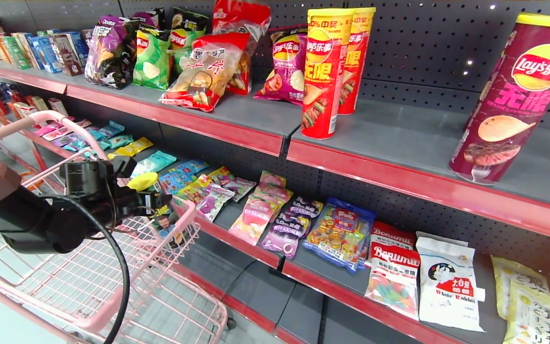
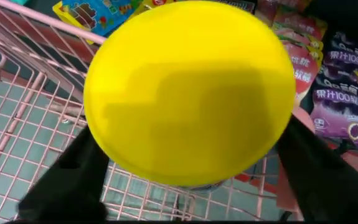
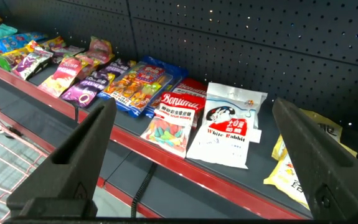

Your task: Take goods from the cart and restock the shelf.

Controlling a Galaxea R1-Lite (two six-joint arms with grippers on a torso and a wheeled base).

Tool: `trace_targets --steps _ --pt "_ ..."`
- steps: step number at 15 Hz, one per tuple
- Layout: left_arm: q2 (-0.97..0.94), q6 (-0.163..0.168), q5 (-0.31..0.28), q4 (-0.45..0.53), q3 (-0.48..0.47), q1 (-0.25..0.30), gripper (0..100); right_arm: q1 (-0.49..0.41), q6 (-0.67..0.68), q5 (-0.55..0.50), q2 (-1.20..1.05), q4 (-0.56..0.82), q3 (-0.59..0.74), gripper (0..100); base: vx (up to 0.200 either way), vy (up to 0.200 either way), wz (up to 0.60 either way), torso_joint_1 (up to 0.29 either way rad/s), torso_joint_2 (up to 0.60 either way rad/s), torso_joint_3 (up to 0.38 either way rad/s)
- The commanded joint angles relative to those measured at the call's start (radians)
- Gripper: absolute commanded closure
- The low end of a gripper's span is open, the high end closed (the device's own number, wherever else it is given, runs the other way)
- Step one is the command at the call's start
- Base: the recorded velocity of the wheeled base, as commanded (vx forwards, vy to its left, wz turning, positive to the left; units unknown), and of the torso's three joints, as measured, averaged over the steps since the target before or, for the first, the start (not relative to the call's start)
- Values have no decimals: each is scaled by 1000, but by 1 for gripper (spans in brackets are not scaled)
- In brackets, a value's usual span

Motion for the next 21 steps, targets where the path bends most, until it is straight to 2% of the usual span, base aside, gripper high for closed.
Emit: trace_targets --steps 1,5,6,8,9,10,13,14,15,19,20,21 --pt "11 0 1 -19 9 1 100 -1 0 0 0 0 0 0 0 0 0 0 0 0" --pt "-15 -3 1 -24 42 1 100 1 0 0 0 0 0 0 0 0 0 0 0 0" --pt "-93 -9 -2 16 80 -1 100 -1 0 0 0 0 0 0 0 0 0 0 0 0" --pt "-228 -20 -5 118 92 -9 100 1 0 0 0 0 0 0 0 0 0 0 0 0" --pt "-323 -48 -10 199 89 -9 100 -1 0 0 0 0 0 0 0 0 0 0 0 0" --pt "-458 -57 -18 302 86 -9 100 -1 0 0 0 0 -1 0 0 0 0 0 0 0" --pt "-748 -55 -74 437 81 -9 100 -1 0 0 0 0 0 0 0 0 0 0 0 0" --pt "-802 -55 -74 466 80 -10 100 -1 0 0 0 0 0 0 0 0 0 0 0 0" --pt "-931 -55 -76 546 80 -13 100 -1 0 0 0 0 0 0 0 0 0 0 0 0" --pt "-1234 -54 -70 759 108 -12 100 -1 0 0 0 0 0 0 0 0 0 0 0 0" --pt "-1303 -48 -70 806 123 -12 100 -1 0 0 0 0 0 0 0 0 0 0 0 0" --pt "-1398 -28 -70 874 149 -12 100 -1 0 0 0 0 0 0 0 0 0 0 0 0"
